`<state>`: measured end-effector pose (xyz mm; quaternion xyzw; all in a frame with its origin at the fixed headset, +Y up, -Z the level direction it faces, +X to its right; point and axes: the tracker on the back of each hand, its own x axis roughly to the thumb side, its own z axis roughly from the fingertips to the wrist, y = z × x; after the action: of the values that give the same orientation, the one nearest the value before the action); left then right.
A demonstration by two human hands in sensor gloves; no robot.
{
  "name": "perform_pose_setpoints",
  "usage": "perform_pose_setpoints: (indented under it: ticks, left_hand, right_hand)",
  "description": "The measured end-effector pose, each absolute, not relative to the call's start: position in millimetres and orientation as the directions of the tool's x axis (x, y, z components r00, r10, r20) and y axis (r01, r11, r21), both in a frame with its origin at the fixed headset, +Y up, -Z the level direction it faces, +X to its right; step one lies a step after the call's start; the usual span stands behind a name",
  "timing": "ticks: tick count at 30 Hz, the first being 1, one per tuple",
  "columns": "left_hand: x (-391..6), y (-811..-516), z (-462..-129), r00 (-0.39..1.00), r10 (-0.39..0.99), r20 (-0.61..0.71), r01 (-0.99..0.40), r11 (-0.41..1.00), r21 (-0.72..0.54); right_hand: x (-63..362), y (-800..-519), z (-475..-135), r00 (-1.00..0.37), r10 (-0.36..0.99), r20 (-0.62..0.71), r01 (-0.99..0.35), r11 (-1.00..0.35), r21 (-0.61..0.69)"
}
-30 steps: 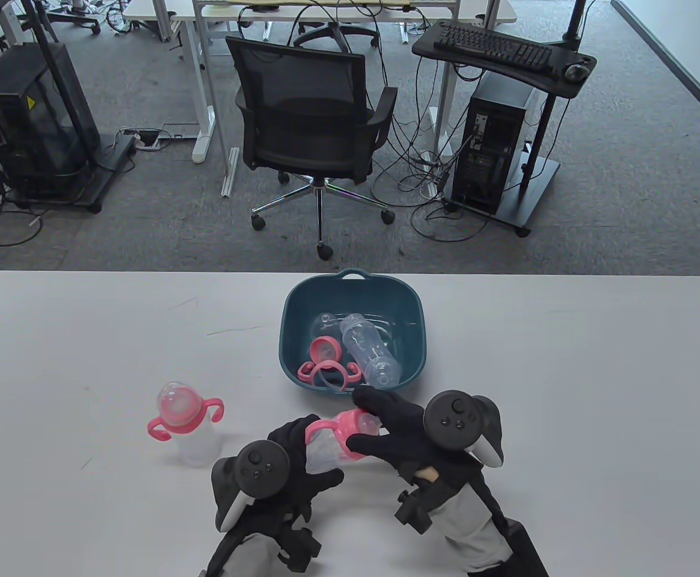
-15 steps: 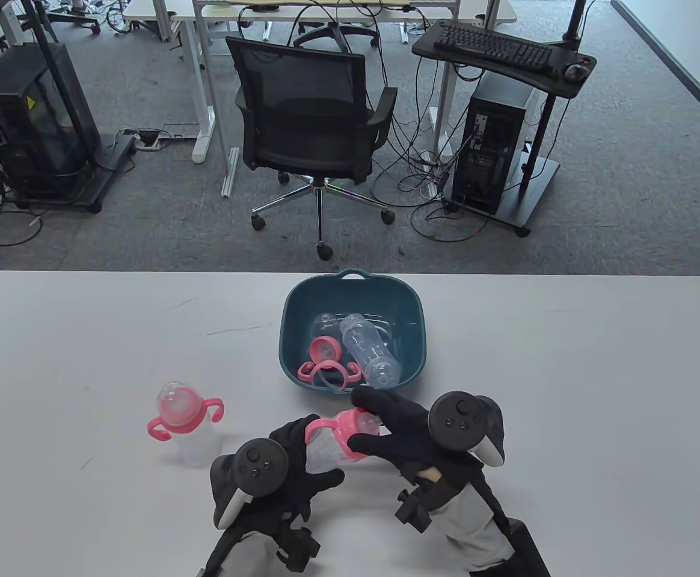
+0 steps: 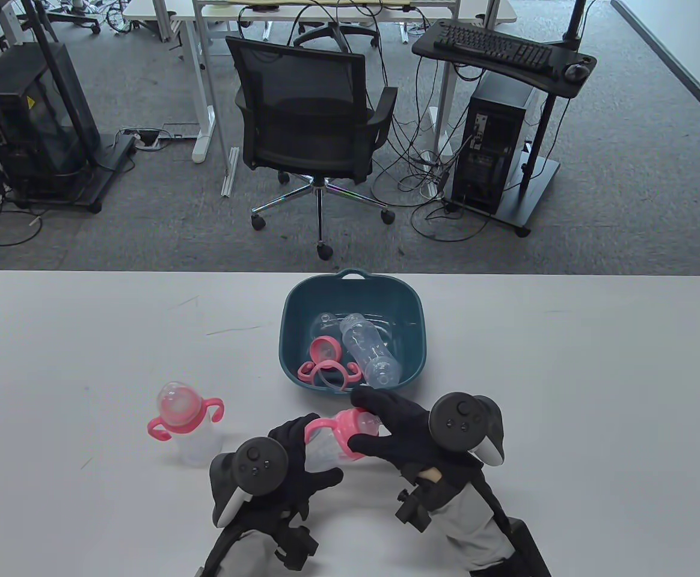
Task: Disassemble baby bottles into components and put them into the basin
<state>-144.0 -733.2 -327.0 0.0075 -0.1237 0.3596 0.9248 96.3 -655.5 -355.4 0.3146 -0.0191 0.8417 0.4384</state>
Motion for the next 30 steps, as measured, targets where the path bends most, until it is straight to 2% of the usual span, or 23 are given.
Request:
perform_pose_setpoints:
  ticks: [3, 13, 22, 26, 30]
  left_hand:
    - [-143.6, -734.6, -328.8, 0.676, 0.695, 0.246, -0.693, 0.713, -0.110]
    - [-146.2, -733.1, -326.9, 0.705, 0.669, 0.234, -0.676, 0.734, -0.065]
    - [-143.9, -730.9, -323.6, 0.758, 0.600, 0.256, -0.614, 0.789, -0.032]
    - [-140.7, -730.0, -322.5, 0.766, 0.583, 0.270, -0.599, 0.800, -0.029]
    - [-140.5, -730.1, -321.9, 0.767, 0.581, 0.271, -0.597, 0.802, -0.029]
  right_hand:
    - [97.9, -653.2, -354.3, -0.397, 0.730, 0.556, -0.757, -0.603, 0.252]
    - [95.6, -653.3, -353.7, -0.422, 0.721, 0.550, -0.726, -0.632, 0.271]
    - [103.3, -650.3, -353.1, -0.520, 0.689, 0.506, -0.719, -0.672, 0.176]
    - [102.3, -655.6, -355.1, -0.579, 0.678, 0.453, -0.668, -0.713, 0.213]
    - [101.2, -655.7, -356.0, -0.551, 0.696, 0.461, -0.682, -0.694, 0.232]
